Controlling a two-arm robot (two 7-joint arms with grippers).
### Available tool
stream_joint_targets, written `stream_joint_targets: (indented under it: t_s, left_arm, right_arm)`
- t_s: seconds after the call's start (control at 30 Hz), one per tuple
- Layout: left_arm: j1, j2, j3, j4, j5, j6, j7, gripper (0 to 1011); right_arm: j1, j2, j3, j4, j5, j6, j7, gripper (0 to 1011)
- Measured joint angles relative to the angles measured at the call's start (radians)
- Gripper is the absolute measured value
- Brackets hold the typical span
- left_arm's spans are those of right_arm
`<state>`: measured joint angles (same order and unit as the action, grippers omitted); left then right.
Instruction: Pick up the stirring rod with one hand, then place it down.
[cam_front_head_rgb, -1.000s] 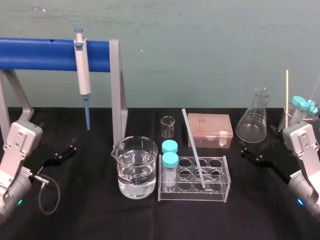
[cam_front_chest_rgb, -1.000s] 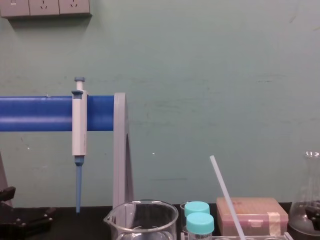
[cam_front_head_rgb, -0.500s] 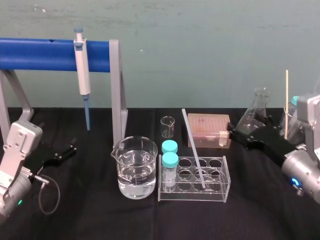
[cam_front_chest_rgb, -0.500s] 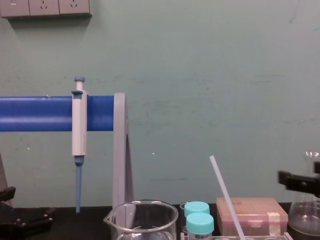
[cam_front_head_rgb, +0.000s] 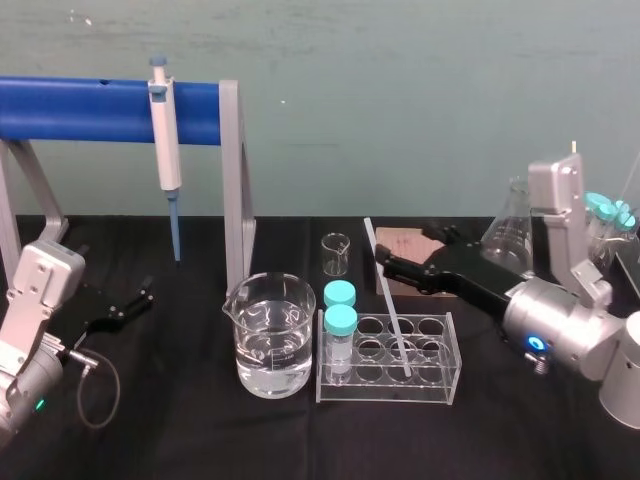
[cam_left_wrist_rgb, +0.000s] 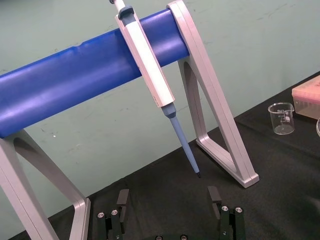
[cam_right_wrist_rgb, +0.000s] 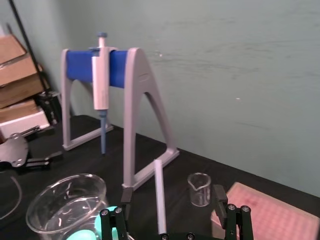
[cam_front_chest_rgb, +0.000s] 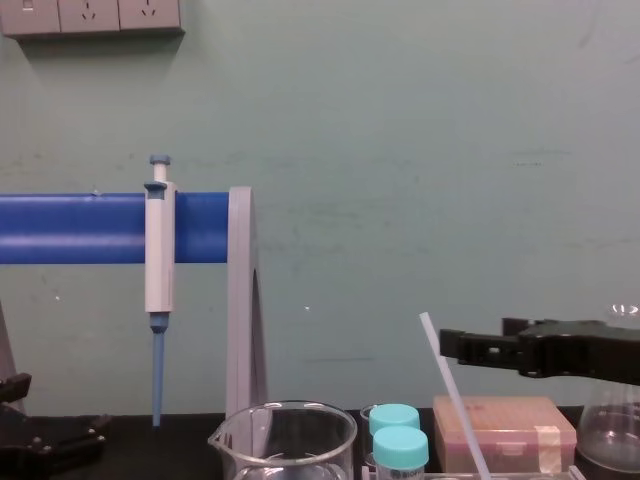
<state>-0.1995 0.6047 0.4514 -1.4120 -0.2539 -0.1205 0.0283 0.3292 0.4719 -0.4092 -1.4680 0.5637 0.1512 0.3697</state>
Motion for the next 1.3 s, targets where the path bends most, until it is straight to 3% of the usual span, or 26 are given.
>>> stream_joint_targets:
  t_s: [0.67, 1.17, 1.3]
  left_arm:
    - [0.0, 0.0, 0.0, 0.0, 0.0, 0.0, 0.0, 1000]
    - [0.0, 0.0, 0.0, 0.0, 0.0, 0.0, 0.0, 1000]
    - [0.0, 0.0, 0.0, 0.0, 0.0, 0.0, 0.0, 1000]
  right_arm:
    - [0.081, -0.078, -0.044, 0.126, -0.08, 0.031, 0.035, 1003]
    - [0.083, -0.087, -0.039, 0.134, -0.092, 0.025, 0.035, 1000]
    - [0.082, -0.086, -0.039, 0.134, -0.092, 0.025, 0.035, 920]
